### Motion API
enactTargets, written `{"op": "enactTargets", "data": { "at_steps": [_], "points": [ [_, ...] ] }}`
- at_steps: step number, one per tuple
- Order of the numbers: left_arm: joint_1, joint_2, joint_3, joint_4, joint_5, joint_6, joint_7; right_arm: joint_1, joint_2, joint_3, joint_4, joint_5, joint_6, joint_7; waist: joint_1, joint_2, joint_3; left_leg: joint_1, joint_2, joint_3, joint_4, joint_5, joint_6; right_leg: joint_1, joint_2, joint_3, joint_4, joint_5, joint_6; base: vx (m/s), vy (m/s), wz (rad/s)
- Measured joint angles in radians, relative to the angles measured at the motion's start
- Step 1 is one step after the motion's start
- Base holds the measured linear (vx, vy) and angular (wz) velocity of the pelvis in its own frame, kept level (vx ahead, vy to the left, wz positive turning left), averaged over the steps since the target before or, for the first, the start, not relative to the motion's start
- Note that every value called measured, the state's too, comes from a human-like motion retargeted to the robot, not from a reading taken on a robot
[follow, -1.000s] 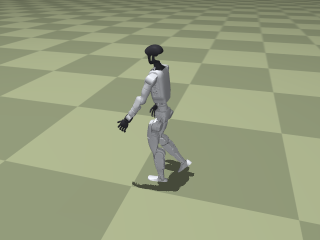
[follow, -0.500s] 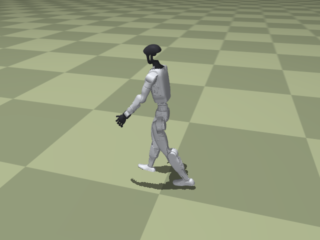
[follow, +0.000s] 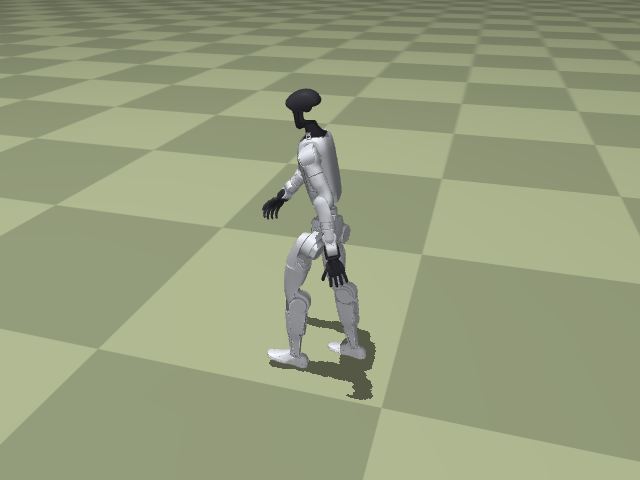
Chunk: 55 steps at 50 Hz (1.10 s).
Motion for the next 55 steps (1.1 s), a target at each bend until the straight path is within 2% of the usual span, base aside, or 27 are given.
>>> {"op": "enactTargets", "data": {
  "at_steps": [4, 7, 11, 13, 15, 19, 20, 24, 28, 30, 32, 33, 35, 37, 38, 40, 42, 47, 50, 52, 55],
  "points": [
    [-0.002, -0.024, 0.009, -0.056, 0.051, -0.019, -0.033, -0.011, -0.011, -0.037, -0.086, -0.041, -0.034, -0.017, 0.002, 0.071, 0.032, 0.06, 0.056, 0.073, -0.231, 0.025, -0.119, 0.118, 0.054, 0.024, 0.002, -0.029, -0.022, 0.61, 0.15, -0.38],
    [-0.027, -0.024, -0.012, -0.107, 0.047, -0.026, -0.066, 0.011, -0.004, -0.053, -0.133, -0.053, -0.045, -0.005, -0.014, 0.075, 0.026, 0.074, 0.064, 0.097, -0.251, 0.026, -0.147, 0.158, 0.056, 0.032, 0.028, -0.036, -0.028, 0.62, 0.18, -0.07],
    [-0.093, -0.01, -0.027, -0.138, 0.043, -0.018, -0.112, 0.102, 0.026, -0.076, -0.167, -0.061, -0.046, 0.027, -0.046, 0.075, -0.008, 0.138, 0.069, 0.103, -0.251, 0.052, -0.137, 0.16, 0.066, 0.033, 0.145, 0.014, -0.049, 0.65, 0.2, 0.06],
    [-0.143, -0.005, -0.019, -0.118, 0.065, -0.017, -0.128, 0.174, 0.046, -0.091, -0.171, -0.058, -0.046, 0.043, -0.065, 0.081, -0.027, 0.177, 0.076, 0.094, -0.238, 0.028, -0.127, 0.137, 0.076, 0.017, 0.259, 0.086, -0.055, 0.67, 0.23, 0.19],
    [-0.208, 0.001, -0.037, -0.079, 0.058, -0.041, -0.087, 0.254, 0.062, -0.095, -0.159, -0.008, -0.104, 0.121, -0.088, 0.09, -0.043, 0.215, 0.084, 0.068, -0.211, -0.024, -0.107, 0.092, 0.084, -0.015, 0.417, 0.183, -0.051, 0.66, 0.23, 0.34],
    [-0.391, 0.009, -0.01, 0.05, 0.059, -0.047, -0.001, 0.391, 0.087, -0.095, -0.09, 0.038, -0.107, 0.166, -0.154, 0.104, -0.073, 0.267, 0.084, 0.013, -0.179, -0.095, -0.077, -0.09, 0.059, -0.102, 0.784, 0.323, -0.058, 0.59, 0.21, 0.48],
    [-0.441, 0.012, -0.003, 0.081, 0.058, -0.047, 0.025, 0.42, 0.092, -0.093, -0.067, 0.046, -0.103, 0.171, -0.174, 0.107, -0.077, 0.278, 0.081, -0.001, -0.172, -0.108, -0.073, -0.137, 0.048, -0.122, 0.862, 0.33, -0.064, 0.55, 0.19, 0.61],
    [-0.622, 0.034, -0.016, 0.133, 0.038, -0.045, 0.098, 0.511, 0.1, -0.08, 0.043, 0.053, -0.083, 0.192, -0.267, 0.122, -0.08, 0.316, 0.069, -0.06, -0.144, -0.15, -0.077, -0.289, 0.026, -0.166, 0.982, 0.216, -0.097, 0.51, 0.14, 0.73],
    [-0.748, 0.064, -0.082, 0.054, 0.012, -0.067, 0.094, 0.578, 0.102, -0.07, 0.14, 0.05, -0.068, 0.224, -0.362, 0.136, -0.072, 0.355, 0.053, -0.125, -0.12, -0.186, -0.073, -0.374, 0.016, -0.201, 0.85, 0.13, -0.104, 0.49, 0.08, 0.83],
    [-0.79, 0.083, -0.116, -0.02, -0.001, -0.084, 0.069, 0.607, 0.102, -0.068, 0.172, 0.05, -0.064, 0.239, -0.404, 0.137, -0.065, 0.377, 0.041, -0.154, -0.109, -0.205, -0.068, -0.386, 0.005, -0.227, 0.7, 0.104, -0.1, 0.5, 0.03, 0.79],
    [-0.822, 0.102, -0.137, -0.101, -0.015, -0.104, 0.038, 0.631, 0.103, -0.071, 0.188, 0.055, -0.063, 0.249, -0.44, 0.126, -0.058, 0.402, 0.016, -0.181, -0.099, -0.226, -0.061, -0.371, -0.009, -0.246, 0.488, 0.124, -0.078, 0.51, -0.01, 0.74],
    [-0.835, 0.11, -0.143, -0.14, -0.022, -0.116, 0.023, 0.64, 0.103, -0.073, 0.193, 0.058, -0.063, 0.251, -0.457, 0.114, -0.054, 0.417, -0.003, -0.195, -0.094, -0.237, -0.057, -0.356, -0.018, -0.249, 0.367, 0.155, -0.06, 0.52, -0.04, 0.69],
    [-0.881, 0.114, -0.14, -0.196, -0.046, -0.11, 0.031, 0.63, 0.103, -0.051, 0.205, 0.07, 0.005, 0.2, -0.482, 0.086, -0.046, 0.443, -0.053, -0.214, -0.091, -0.261, -0.047, -0.337, -0.046, -0.24, 0.116, 0.261, -0.007, 0.54, -0.05, 0.58],
    [-0.9, 0.12, -0.136, -0.246, -0.045, -0.13, 0.032, 0.626, 0.116, -0.061, 0.206, 0.054, 0.025, 0.203, -0.502, 0.062, -0.025, 0.496, -0.078, -0.234, -0.09, -0.292, -0.054, -0.322, -0.063, -0.234, -0.045, 0.33, 0.076, 0.58, -0.09, 0.47],
    [-0.904, 0.121, -0.135, -0.265, -0.039, -0.137, 0.027, 0.624, 0.123, -0.07, 0.206, 0.037, 0.029, 0.211, -0.504, 0.055, -0.015, 0.524, -0.08, -0.24, -0.093, -0.305, -0.06, -0.329, -0.065, -0.234, -0.082, 0.325, 0.12, 0.59, -0.19, 0.23],
    [-0.893, 0.12, -0.135, -0.287, -0.026, -0.142, 0.013, 0.626, 0.138, -0.082, 0.205, 0.009, 0.03, 0.224, -0.494, 0.06, -0.012, 0.566, -0.04, -0.229, -0.095, -0.324, -0.095, -0.364, -0.022, -0.238, -0.094, 0.255, 0.143, 0.59, -0.32, -0.05],
    [-0.873, 0.107, -0.135, -0.294, -0.009, -0.139, -0.002, 0.607, 0.14, -0.094, 0.208, -0.007, 0.029, 0.234, -0.484, 0.073, -0.019, 0.59, -0.025, -0.23, -0.091, -0.327, -0.101, -0.372, -0.01, -0.251, -0.094, 0.232, 0.143, 0.6, -0.2, 0.0],
    [-0.764, 0.048, -0.143, -0.238, 0.067, -0.126, -0.025, 0.513, 0.113, -0.106, 0.224, 0.001, 0.024, 0.21, -0.472, 0.082, -0.062, 0.622, -0.036, -0.278, -0.051, -0.281, -0.086, -0.31, -0.049, -0.326, -0.094, 0.32, 0.143, 0.65, -0.15, 0.25],
    [-0.656, 0.013, -0.157, -0.17, 0.104, -0.103, -0.023, 0.445, 0.088, -0.102, 0.214, 0.026, 0.031, 0.168, -0.447, 0.081, -0.086, 0.623, -0.039, -0.296, 0.026, -0.205, -0.077, -0.252, -0.063, -0.334, -0.094, 0.28, 0.143, 0.69, -0.18, 0.16],
    [-0.569, -0.01, -0.164, -0.118, 0.121, -0.074, -0.017, 0.398, 0.065, -0.091, 0.191, 0.048, 0.039, 0.139, -0.426, 0.068, -0.099, 0.592, -0.058, -0.298, 0.132, -0.124, -0.05, -0.205, -0.092, -0.329, -0.094, 0.239, 0.138, 0.69, -0.14, 0.07],
    [-0.43, -0.03, -0.16, -0.037, 0.16, -0.024, -0.011, 0.319, 0.032, -0.062, 0.13, 0.073, 0.04, 0.097, -0.38, 0.042, -0.123, 0.461, -0.07, -0.27, 0.4, -0.013, -0.012, -0.158, -0.109, -0.311, -0.089, 0.192, 0.094, 0.62, -0.24, -0.15]
  ]
}}
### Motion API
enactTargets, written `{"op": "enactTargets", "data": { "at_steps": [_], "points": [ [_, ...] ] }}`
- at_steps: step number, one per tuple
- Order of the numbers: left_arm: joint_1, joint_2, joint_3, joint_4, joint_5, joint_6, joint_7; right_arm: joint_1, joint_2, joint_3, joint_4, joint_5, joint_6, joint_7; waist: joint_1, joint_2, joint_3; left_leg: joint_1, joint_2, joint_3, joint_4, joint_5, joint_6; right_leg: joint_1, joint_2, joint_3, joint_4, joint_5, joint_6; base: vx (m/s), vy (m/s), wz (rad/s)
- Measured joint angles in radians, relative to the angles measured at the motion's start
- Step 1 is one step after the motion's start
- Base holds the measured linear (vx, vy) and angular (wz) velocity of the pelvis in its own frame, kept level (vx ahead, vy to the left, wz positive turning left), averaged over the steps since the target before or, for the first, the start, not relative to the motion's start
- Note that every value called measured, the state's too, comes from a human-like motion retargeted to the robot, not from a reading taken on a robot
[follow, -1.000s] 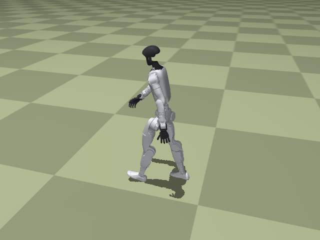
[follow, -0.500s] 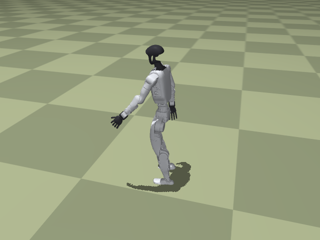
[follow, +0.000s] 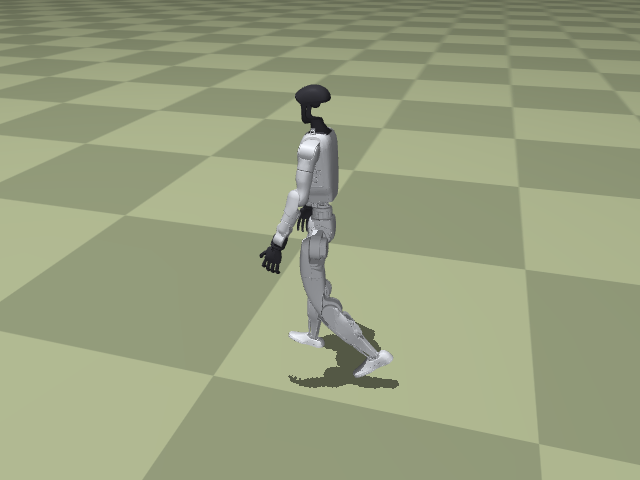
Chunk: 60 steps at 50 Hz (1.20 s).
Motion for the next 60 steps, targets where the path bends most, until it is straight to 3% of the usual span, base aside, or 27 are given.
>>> {"op": "enactTargets", "data": {
  "at_steps": [3, 5, 11, 15, 20, 23, 25, 31, 35, 40, 42, 45, 49, 53, 56, 60],
  "points": [
    [0.128, -0.004, 0.029, 0.069, 0.051, 0.034, 0.0, -0.102, -0.036, 0.039, -0.088, -0.01, -0.016, -0.038, 0.049, -0.016, -0.023, -0.184, 0.008, 0.042, 0.274, 0.026, 0.038, 0.011, -0.003, 0.021, 0.024, -0.042, -0.036, 0.54, -0.22, -0.27],
    [0.205, 0.003, 0.053, 0.101, 0.077, 0.045, -0.004, -0.181, -0.06, 0.072, -0.158, -0.034, -0.029, -0.05, 0.093, -0.03, -0.023, -0.279, 0.016, 0.08, 0.382, -0.012, 0.068, 0.024, -0.001, 0.043, 0.036, -0.067, -0.048, 0.51, -0.19, -0.58],
    [0.381, 0.045, 0.106, 0.105, 0.044, 0.029, -0.027, -0.476, -0.155, 0.236, -0.422, -0.166, -0.06, -0.032, 0.262, -0.087, 0.001, -0.438, 0.005, 0.194, 0.265, -0.149, 0.108, 0.053, -0.001, 0.146, 0.051, -0.117, -0.038, 0.47, -0.12, -0.94],
    [0.461, 0.068, 0.14, 0.056, -0.048, 0.013, -0.023, -0.702, -0.242, 0.35, -0.641, -0.298, -0.1, -0.042, 0.366, -0.094, 0.015, -0.453, 0.005, 0.232, -0.094, -0.105, 0.063, 0.078, 0.029, 0.211, 0.055, -0.146, -0.031, 0.47, -0.02, -0.96],
    [0.519, 0.053, 0.221, -0.005, -0.06, -0.011, -0.071, -0.978, -0.366, 0.439, -0.97, -0.446, -0.194, -0.058, 0.439, -0.001, 0.043, -0.397, 0.079, 0.272, -0.546, 0.022, -0.065, 0.195, 0.137, 0.259, 0.056, -0.193, -0.056, 0.53, 0.05, -0.68],
    [0.538, 0.038, 0.257, -0.028, -0.037, -0.028, -0.117, -1.119, -0.42, 0.476, -1.147, -0.48, -0.249, -0.04, 0.447, 0.033, 0.043, -0.402, 0.101, 0.293, -0.645, 0.04, -0.141, 0.265, 0.168, 0.272, 0.059, -0.216, -0.076, 0.57, 0.09, -0.21],
    [0.535, 0.032, 0.271, -0.043, -0.039, -0.029, -0.142, -1.212, -0.45, 0.499, -1.255, -0.487, -0.27, -0.024, 0.446, 0.037, 0.04, -0.413, 0.106, 0.301, -0.651, 0.035, -0.163, 0.294, 0.172, 0.279, 0.067, -0.226, -0.09, 0.57, 0.11, -0.1],
    [0.489, 0.059, 0.273, -0.093, -0.076, -0.001, -0.189, -1.396, -0.488, 0.539, -1.484, -0.487, -0.283, 0.016, 0.446, 0.035, -0.004, -0.35, 0.123, 0.306, -0.65, 0.094, -0.15, 0.316, 0.188, 0.303, 0.178, -0.211, -0.151, 0.59, 0.14, -0.15],
    [0.44, 0.099, 0.258, -0.122, -0.051, 0.003, -0.213, -1.438, -0.49, 0.543, -1.584, -0.457, -0.291, 0.054, 0.442, 0.035, -0.038, -0.286, 0.135, 0.305, -0.621, 0.027, -0.128, 0.262, 0.191, 0.296, 0.394, -0.114, -0.15, 0.59, 0.18, -0.11],
    [0.321, 0.157, 0.228, -0.134, 0.007, -0.006, -0.191, -1.458, -0.482, 0.546, -1.651, -0.409, -0.296, 0.092, 0.427, 0.031, -0.084, -0.249, 0.14, 0.286, -0.584, -0.05, -0.103, 0.025, 0.172, 0.259, 0.845, 0.057, -0.134, 0.49, 0.18, -0.02],
    [0.257, 0.175, 0.218, -0.129, 0.021, -0.003, -0.167, -1.465, -0.477, 0.548, -1.665, -0.406, -0.295, 0.094, 0.411, 0.036, -0.09, -0.239, 0.139, 0.274, -0.567, -0.074, -0.103, -0.065, 0.152, 0.227, 0.968, 0.06, -0.158, 0.41, 0.15, 0.15],
    [0.15, 0.197, 0.199, -0.112, 0.026, 0.01, -0.136, -1.475, -0.472, 0.545, -1.678, -0.406, -0.291, 0.087, 0.376, 0.049, -0.088, -0.225, 0.139, 0.249, -0.539, -0.11, -0.109, -0.171, 0.118, 0.171, 1.051, -0.025, -0.209, 0.38, 0.12, 0.34],
    [0.007, 0.215, 0.159, -0.087, 0.022, 0.02, -0.113, -1.486, -0.47, 0.545, -1.683, -0.402, -0.29, 0.065, 0.307, 0.067, -0.07, -0.204, 0.127, 0.197, -0.51, -0.149, -0.102, -0.252, 0.106, 0.123, 0.954, -0.101, -0.223, 0.35, 0.08, 0.62],
    [-0.114, 0.228, 0.114, -0.086, -0.008, 0.017, -0.096, -1.507, -0.467, 0.559, -1.679, -0.4, -0.288, 0.04, 0.229, 0.071, -0.036, -0.173, 0.098, 0.139, -0.489, -0.18, -0.08, -0.268, 0.102, 0.096, 0.679, -0.116, -0.2, 0.36, 0.03, 0.75],
    [-0.183, 0.235, 0.086, -0.106, -0.039, 0.002, -0.083, -1.528, -0.46, 0.583, -1.669, -0.418, -0.282, 0.024, 0.171, 0.052, 0.0, -0.142, 0.052, 0.096, -0.468, -0.205, -0.064, -0.23, 0.081, 0.094, 0.376, -0.034, -0.157, 0.39, -0.02, 0.81],
    [-0.249, 0.242, 0.062, -0.144, -0.051, -0.029, -0.07, -1.558, -0.45, 0.618, -1.646, -0.486, -0.26, 0.007, 0.11, 0.025, 0.069, -0.063, 0.002, 0.043, -0.445, -0.254, -0.064, -0.161, 0.045, 0.111, 0.035, 0.106, -0.047, 0.45, -0.07, 0.71]
  ]
}}
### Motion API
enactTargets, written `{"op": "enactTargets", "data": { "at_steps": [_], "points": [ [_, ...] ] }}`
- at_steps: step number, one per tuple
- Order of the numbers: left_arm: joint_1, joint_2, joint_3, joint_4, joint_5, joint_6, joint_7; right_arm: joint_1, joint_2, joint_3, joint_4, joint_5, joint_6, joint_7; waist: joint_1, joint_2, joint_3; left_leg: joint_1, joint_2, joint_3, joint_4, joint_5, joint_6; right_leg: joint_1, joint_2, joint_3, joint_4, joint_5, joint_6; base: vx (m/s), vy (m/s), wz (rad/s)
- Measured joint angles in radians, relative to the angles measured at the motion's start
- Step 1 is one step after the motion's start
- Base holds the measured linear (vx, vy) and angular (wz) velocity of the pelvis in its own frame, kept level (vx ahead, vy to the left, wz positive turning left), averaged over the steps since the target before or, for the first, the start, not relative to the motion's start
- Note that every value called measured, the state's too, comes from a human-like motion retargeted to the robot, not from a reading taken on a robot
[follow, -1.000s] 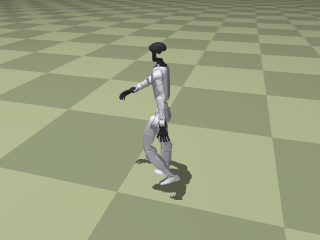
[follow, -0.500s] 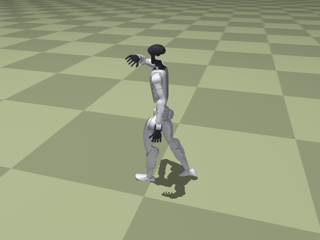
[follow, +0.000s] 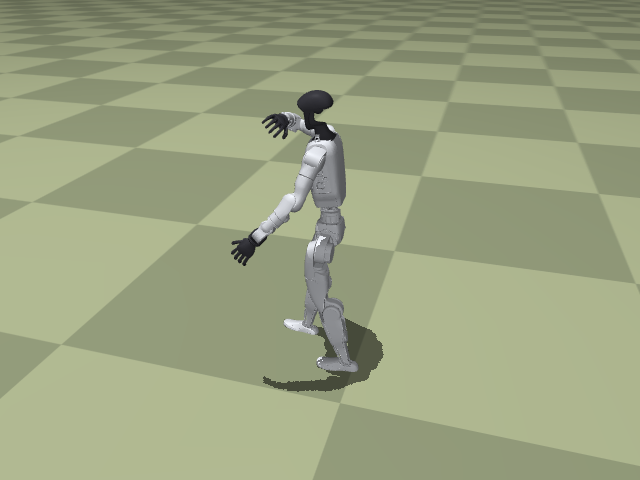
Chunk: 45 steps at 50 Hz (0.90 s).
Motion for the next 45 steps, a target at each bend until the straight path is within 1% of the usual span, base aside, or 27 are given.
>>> {"op": "enactTargets", "data": {
  "at_steps": [2, 4, 5, 8, 10, 12, 15, 18, 20, 22, 23, 25, 27, 30, 33, 35, 38, 42, 45],
  "points": [
    [-0.011, -0.001, -0.008, -0.019, 0.019, -0.007, -0.013, -0.009, -0.005, 0.004, 0.002, -0.02, 0.004, 0.004, -0.01, 0.002, 0.022, 0.042, 0.003, -0.014, 0.003, -0.021, -0.008, -0.006, -0.003, 0.009, -0.041, -0.027, 0.058, 0.49, -0.11, 0.38],
    [-0.012, -0.003, -0.016, -0.036, 0.045, -0.01, -0.032, -0.016, -0.014, 0.005, -0.001, -0.024, 0.003, 0.011, -0.016, 0.009, 0.031, 0.075, 0.016, -0.025, 0.006, -0.035, -0.013, -0.017, 0.002, 0.02, -0.041, -0.065, 0.09, 0.5, -0.15, 0.28],
    [-0.009, -0.005, -0.019, -0.044, 0.059, -0.011, -0.042, -0.018, -0.017, 0.005, -0.002, -0.023, 0.001, 0.015, -0.018, 0.012, 0.032, 0.088, 0.023, -0.029, 0.009, -0.041, -0.016, -0.016, 0.007, 0.025, -0.041, -0.071, 0.096, 0.52, -0.2, 0.24],
    [0.021, -0.011, -0.026, -0.057, 0.1, -0.017, -0.06, -0.017, -0.022, 0.006, -0.004, -0.017, -0.007, 0.018, -0.017, 0.008, 0.022, 0.121, 0.038, -0.038, 0.024, -0.051, -0.021, 0.018, 0.015, 0.006, -0.041, -0.018, 0.096, 0.54, -0.28, 0.12],
    [0.054, -0.015, -0.029, -0.058, 0.116, -0.021, -0.068, -0.012, -0.022, 0.005, -0.003, -0.013, -0.01, 0.017, -0.003, 0.005, 0.012, 0.141, 0.059, -0.03, 0.043, -0.053, -0.036, 0.045, 0.038, -0.016, -0.041, 0.011, 0.096, 0.56, -0.37, -0.09],
    [0.085, -0.025, -0.018, -0.056, 0.12, -0.021, -0.07, -0.018, -0.035, -0.004, -0.005, -0.003, -0.02, 0.014, -0.002, -0.005, 0.007, 0.14, 0.057, -0.042, 0.077, -0.034, -0.034, 0.067, 0.032, -0.03, -0.041, -0.002, 0.096, 0.56, -0.23, 0.15],
    [0.173, -0.054, 0.002, -0.05, 0.083, -0.002, -0.066, -0.008, -0.049, -0.013, -0.011, 0.021, -0.02, 0.016, -0.006, -0.014, -0.014, 0.128, 0.029, -0.068, 0.156, 0.033, 0.001, 0.12, -0.011, -0.035, -0.041, -0.062, 0.096, 0.59, -0.05, 0.32],
    [0.282, -0.083, 0.04, -0.044, 0.029, 0.028, -0.057, 0.005, -0.061, -0.029, -0.021, 0.059, -0.017, 0.021, -0.003, -0.035, -0.035, 0.05, 0.016, -0.06, 0.335, 0.134, 0.04, 0.158, -0.036, -0.034, -0.026, -0.11, 0.066, 0.56, -0.18, 0.18],
    [0.359, -0.101, 0.071, -0.038, 0.004, 0.046, -0.051, 0.014, -0.068, -0.041, -0.028, 0.089, -0.017, 0.023, 0.0, -0.049, -0.055, -0.043, 0.02, -0.04, 0.501, 0.204, 0.066, 0.17, -0.041, -0.033, -0.014, -0.136, 0.04, 0.51, -0.26, 0.09],
    [0.433, -0.118, 0.103, -0.029, -0.013, 0.058, -0.044, 0.019, -0.074, -0.05, -0.033, 0.111, -0.018, 0.023, 0.01, -0.058, -0.071, -0.138, 0.03, -0.01, 0.645, 0.251, 0.086, 0.177, -0.038, -0.028, -0.001, -0.161, 0.02, 0.48, -0.23, -0.05],
    [0.467, -0.126, 0.117, -0.023, -0.02, 0.061, -0.04, 0.02, -0.077, -0.052, -0.035, 0.118, -0.018, 0.023, 0.018, -0.062, -0.076, -0.18, 0.034, 0.007, 0.7, 0.261, 0.095, 0.18, -0.036, -0.022, 0.005, -0.174, 0.013, 0.46, -0.21, -0.24],
    [0.534, -0.141, 0.138, -0.009, -0.03, 0.064, -0.036, 0.02, -0.08, -0.054, -0.037, 0.125, -0.017, 0.025, 0.042, -0.073, -0.08, -0.242, 0.036, 0.044, 0.767, 0.249, 0.112, 0.19, -0.035, -0.004, 0.017, -0.198, 0.006, 0.45, -0.18, -0.43],
    [0.589, -0.154, 0.147, 0.008, -0.039, 0.063, -0.038, 0.014, -0.082, -0.049, -0.035, 0.122, -0.013, 0.03, 0.075, -0.085, -0.078, -0.29, 0.029, 0.081, 0.772, 0.193, 0.128, 0.196, -0.034, 0.023, 0.026, -0.217, 0.008, 0.43, -0.14, -0.65],
    [0.654, -0.168, 0.143, 0.038, -0.048, 0.062, -0.047, -0.003, -0.083, -0.037, -0.028, 0.106, -0.004, 0.037, 0.129, -0.101, -0.07, -0.343, 0.011, 0.13, 0.691, 0.103, 0.144, 0.205, -0.033, 0.063, 0.038, -0.24, 0.017, 0.4, -0.09, -0.73],
    [0.696, -0.179, 0.13, 0.065, -0.054, 0.068, -0.06, -0.021, -0.085, -0.024, -0.019, 0.083, 0.003, 0.034, 0.175, -0.104, -0.057, -0.377, 0.002, 0.166, 0.523, 0.081, 0.144, 0.216, -0.025, 0.092, 0.043, -0.259, 0.024, 0.38, -0.04, -0.64],
    [0.715, -0.186, 0.124, 0.077, -0.057, 0.074, -0.068, -0.029, -0.087, -0.017, -0.012, 0.068, 0.006, 0.028, 0.202, -0.096, -0.047, -0.387, 0.004, 0.186, 0.386, 0.1, 0.132, 0.229, -0.012, 0.108, 0.044, -0.274, 0.025, 0.38, 0.0, -0.55],
    [0.736, -0.197, 0.128, 0.08, -0.062, 0.077, -0.078, -0.026, -0.087, -0.011, -0.003, 0.057, 0.003, 0.017, 0.237, -0.061, -0.026, -0.385, 0.026, 0.213, 0.17, 0.169, 0.094, 0.261, 0.026, 0.13, 0.048, -0.296, 0.014, 0.39, 0.02, -0.52],
    [0.759, -0.213, 0.15, 0.065, -0.06, 0.065, -0.089, 0.001, -0.081, -0.003, 0.01, 0.072, -0.016, 0.01, 0.268, 0.006, 0.005, -0.369, 0.071, 0.271, -0.071, 0.281, 0.017, 0.328, 0.09, 0.157, 0.056, -0.315, -0.027, 0.42, 0.05, -0.47],
    [0.772, -0.222, 0.172, 0.046, -0.046, 0.044, -0.098, 0.038, -0.07, 0.004, 0.029, 0.105, -0.034, 0.019, 0.277, 0.048, 0.023, -0.36, 0.097, 0.336, -0.189, 0.318, -0.053, 0.385, 0.125, 0.175, 0.063, -0.325, -0.061, 0.46, 0.08, -0.35]
  ]
}}
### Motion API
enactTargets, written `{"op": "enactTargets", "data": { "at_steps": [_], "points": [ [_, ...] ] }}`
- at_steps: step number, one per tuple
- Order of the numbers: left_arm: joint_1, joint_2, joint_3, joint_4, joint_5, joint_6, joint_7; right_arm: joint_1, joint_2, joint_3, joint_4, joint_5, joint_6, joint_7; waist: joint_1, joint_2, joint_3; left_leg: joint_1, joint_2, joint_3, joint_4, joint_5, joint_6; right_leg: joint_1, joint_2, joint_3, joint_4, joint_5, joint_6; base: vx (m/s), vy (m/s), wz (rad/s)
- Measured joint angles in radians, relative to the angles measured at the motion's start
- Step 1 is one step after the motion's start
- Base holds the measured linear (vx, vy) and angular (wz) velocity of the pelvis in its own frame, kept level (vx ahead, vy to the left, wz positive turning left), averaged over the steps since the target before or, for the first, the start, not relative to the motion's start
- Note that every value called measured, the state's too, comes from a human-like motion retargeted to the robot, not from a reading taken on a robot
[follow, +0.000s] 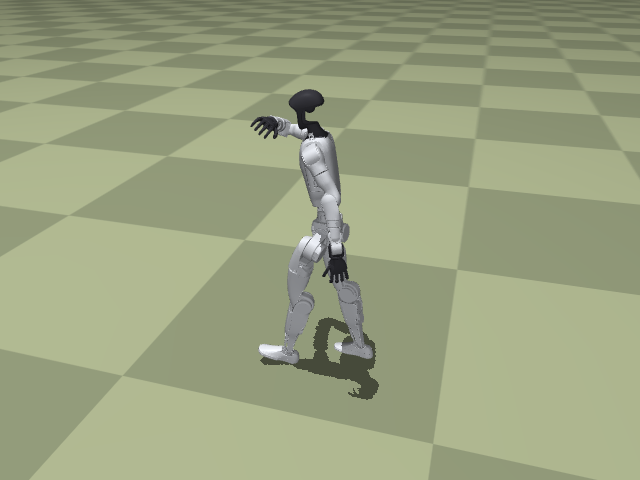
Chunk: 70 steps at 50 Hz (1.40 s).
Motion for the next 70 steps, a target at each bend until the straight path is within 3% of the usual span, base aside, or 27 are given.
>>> {"op": "enactTargets", "data": {
  "at_steps": [4, 10, 15, 20, 22, 25, 28, 32, 37, 40, 42, 48, 51, 57, 60, 65, 67, 70],
  "points": [
    [-0.008, 0.004, 0.016, -0.013, 0.016, -0.026, -0.004, 0.088, 0.019, -0.008, 0.055, 0.059, -0.007, 0.013, -0.002, 0.009, 0.002, -0.005, 0.015, 0.071, -0.018, -0.047, -0.045, 0.05, 0.007, 0.018, 0.016, -0.012, -0.009, 0.49, 0.11, -0.23],
    [-0.083, 0.041, 0.003, 0.01, 0.042, -0.03, 0.009, 0.38, 0.065, -0.109, 0.212, 0.135, 0.022, 0.02, -0.018, -0.008, -0.041, 0.057, 0.021, 0.093, -0.018, -0.017, -0.034, 0.079, 0.011, 0.043, 0.09, 0.031, -0.006, 0.56, 0.16, -0.11],
    [-0.204, 0.089, -0.036, 0.075, 0.12, -0.021, 0.028, 0.801, 0.158, -0.292, 0.397, 0.21, 0.066, 0.02, -0.051, -0.026, -0.093, 0.138, 0.02, 0.041, -0.001, -0.081, 0.002, 0.026, 0.021, 0.034, 0.328, 0.207, 0.01, 0.61, 0.22, 0.25],
    [-0.403, 0.11, -0.088, 0.152, 0.197, -0.001, 0.111, 1.207, 0.311, -0.447, 0.647, 0.375, 0.122, -0.056, -0.103, -0.028, -0.137, 0.188, 0.024, -0.042, 0.058, -0.165, 0.041, -0.168, 0.03, 0.008, 0.725, 0.401, 0.037, 0.55, 0.21, 0.58],
    [-0.502, 0.107, -0.107, 0.176, 0.195, 0.014, 0.154, 1.332, 0.375, -0.497, 0.774, 0.461, 0.147, -0.099, -0.131, -0.024, -0.138, 0.208, 0.024, -0.077, 0.082, -0.191, 0.042, -0.238, 0.009, -0.033, 0.828, 0.373, 0.007, 0.49, 0.18, 0.79],
    [-0.657, 0.094, -0.136, 0.191, 0.151, 0.033, 0.198, 1.473, 0.461, -0.564, 0.994, 0.593, 0.189, -0.146, -0.177, -0.016, -0.128, 0.238, 0.017, -0.129, 0.111, -0.22, 0.033, -0.319, -0.052, -0.12, 0.889, 0.251, -0.068, 0.45, 0.16, 0.92],
    [-0.799, 0.078, -0.162, 0.168, 0.074, 0.035, 0.207, 1.556, 0.528, -0.62, 1.241, 0.702, 0.234, -0.15, -0.231, -0.01, -0.111, 0.27, 0.005, -0.186, 0.12, -0.236, 0.026, -0.372, -0.088, -0.181, 0.823, 0.16, -0.107, 0.42, 0.12, 1.03],
    [-0.946, 0.066, -0.185, 0.088, -0.054, 0.012, 0.2, 1.614, 0.589, -0.681, 1.545, 0.784, 0.284, -0.099, -0.307, -0.016, -0.088, 0.312, -0.023, -0.261, 0.118, -0.252, 0.032, -0.413, -0.078, -0.189, 0.576, 0.095, -0.096, 0.39, 0.05, 1.02],
    [-1.047, 0.075, -0.185, -0.033, -0.166, -0.05, 0.2, 1.655, 0.622, -0.73, 1.758, 0.829, 0.313, -0.036, -0.4, -0.078, -0.051, 0.381, -0.115, -0.34, 0.128, -0.287, 0.052, -0.393, -0.082, -0.132, 0.102, 0.231, 0.017, 0.42, -0.02, 0.83],
    [-1.062, 0.091, -0.179, -0.081, -0.18, -0.08, 0.201, 1.679, 0.634, -0.771, 1.784, 0.847, 0.314, -0.03, -0.427, -0.113, -0.023, 0.449, -0.156, -0.362, 0.13, -0.316, 0.049, -0.378, -0.088, -0.209, -0.078, 0.308, 0.118, 0.48, -0.05, 0.29],
    [-1.048, 0.098, -0.174, -0.093, -0.177, -0.082, 0.194, 1.699, 0.64, -0.8, 1.769, 0.871, 0.308, -0.027, -0.432, -0.12, -0.018, 0.485, -0.163, -0.366, 0.132, -0.328, 0.046, -0.384, -0.069, -0.251, -0.104, 0.305, 0.157, 0.49, -0.09, -0.05],
    [-0.921, 0.075, -0.147, -0.038, -0.17, -0.068, 0.172, 1.734, 0.643, -0.872, 1.709, 1.012, 0.279, -0.015, -0.442, -0.111, -0.06, 0.528, -0.192, -0.403, 0.191, -0.309, 0.054, -0.344, -0.068, -0.218, -0.104, 0.354, 0.144, 0.52, -0.03, 0.0],
    [-0.82, 0.04, -0.133, 0.026, -0.201, -0.057, 0.174, 1.73, 0.644, -0.893, 1.712, 1.103, 0.27, -0.009, -0.432, -0.112, -0.076, 0.502, -0.214, -0.421, 0.314, -0.245, 0.046, -0.291, -0.096, -0.207, -0.104, 0.31, 0.143, 0.54, -0.06, -0.06],
    [-0.574, -0.035, -0.095, 0.132, -0.283, 0.006, 0.199, 1.684, 0.64, -0.906, 1.756, 1.221, 0.28, 0.006, -0.397, -0.129, -0.1, 0.195, -0.246, -0.385, 0.882, -0.048, 0.068, -0.226, -0.16, -0.169, -0.076, 0.224, 0.089, 0.46, -0.06, -0.15],
    [-0.459, -0.051, -0.069, 0.138, -0.33, 0.035, 0.196, 1.635, 0.632, -0.902, 1.761, 1.189, 0.292, -0.007, -0.35, -0.132, -0.088, 0.06, -0.199, -0.303, 1.051, -0.046, 0.113, -0.216, -0.166, -0.129, -0.057, 0.202, 0.082, 0.38, -0.02, -0.7],
    [-0.323, -0.017, -0.056, 0.047, -0.462, 0.058, 0.149, 1.544, 0.584, -0.844, 1.656, 1.071, 0.316, -0.046, -0.226, -0.17, -0.042, 0.026, -0.11, -0.144, 0.869, -0.214, 0.193, -0.202, -0.179, -0.025, -0.056, 0.191, 0.125, 0.33, 0.03, -1.18],
    [-0.293, 0.024, -0.057, -0.025, -0.498, 0.061, 0.134, 1.515, 0.538, -0.818, 1.561, 0.998, 0.308, -0.072, -0.179, -0.167, -0.023, 0.068, -0.082, -0.112, 0.646, -0.24, 0.178, -0.192, -0.164, 0.014, -0.063, 0.185, 0.134, 0.3, 0.1, -1.24],
    [-0.26, 0.113, -0.056, -0.16, -0.48, 0.06, 0.103, 1.496, 0.44, -0.797, 1.377, 0.853, 0.269, -0.107, -0.132, -0.128, -0.005, 0.143, -0.021, -0.094, 0.324, -0.196, 0.121, -0.157, -0.109, 0.048, -0.073, 0.17, 0.128, 0.29, 0.14, -0.84]
  ]
}}
